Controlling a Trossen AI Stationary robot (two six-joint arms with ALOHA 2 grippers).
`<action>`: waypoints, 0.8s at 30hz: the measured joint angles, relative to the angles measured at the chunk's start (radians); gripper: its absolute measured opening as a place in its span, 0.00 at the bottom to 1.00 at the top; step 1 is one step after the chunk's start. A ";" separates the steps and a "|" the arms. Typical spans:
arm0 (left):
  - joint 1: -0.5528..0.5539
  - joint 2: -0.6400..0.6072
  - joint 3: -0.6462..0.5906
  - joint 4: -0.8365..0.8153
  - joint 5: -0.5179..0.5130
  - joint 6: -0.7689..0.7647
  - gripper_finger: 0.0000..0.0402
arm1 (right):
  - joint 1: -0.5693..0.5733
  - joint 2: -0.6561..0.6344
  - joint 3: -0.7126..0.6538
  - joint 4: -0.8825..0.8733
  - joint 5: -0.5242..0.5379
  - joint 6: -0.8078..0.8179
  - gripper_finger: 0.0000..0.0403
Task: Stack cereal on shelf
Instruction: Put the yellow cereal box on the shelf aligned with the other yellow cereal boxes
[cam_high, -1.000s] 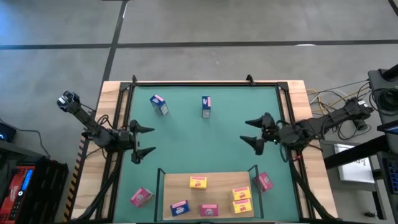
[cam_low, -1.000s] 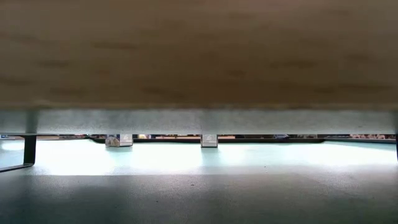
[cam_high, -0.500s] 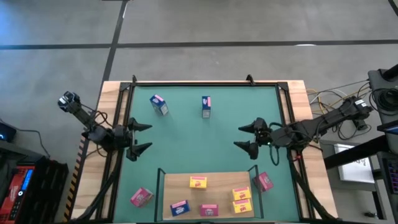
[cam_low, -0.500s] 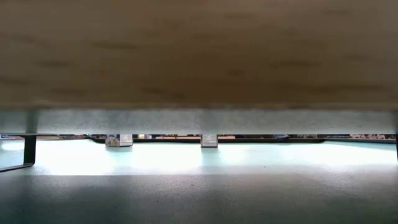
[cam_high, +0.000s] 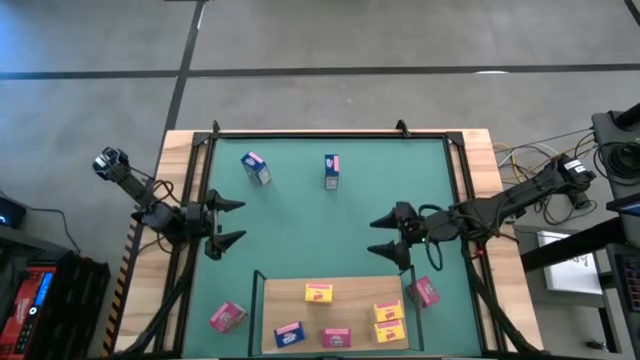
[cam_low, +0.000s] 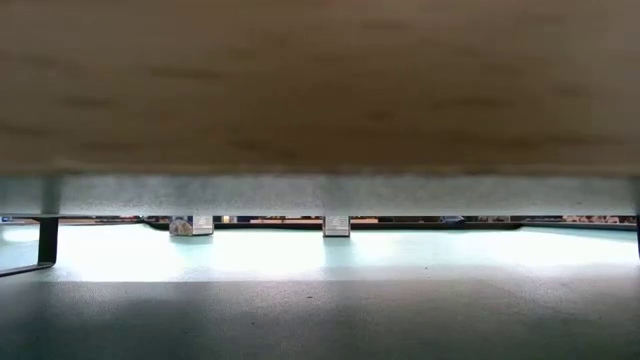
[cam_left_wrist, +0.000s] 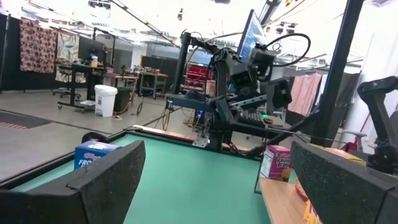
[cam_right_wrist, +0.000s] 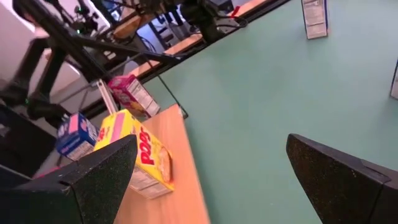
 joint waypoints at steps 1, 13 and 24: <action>0.000 0.000 0.000 -0.001 0.000 0.000 0.96 | 0.000 0.000 0.000 0.004 0.001 0.016 0.99; 0.000 0.003 0.000 -0.001 0.000 0.000 0.96 | -0.040 0.106 0.110 0.046 0.026 0.181 0.99; 0.000 0.005 -0.001 -0.006 0.000 0.000 0.96 | -0.072 0.368 0.475 -0.527 0.076 0.543 0.99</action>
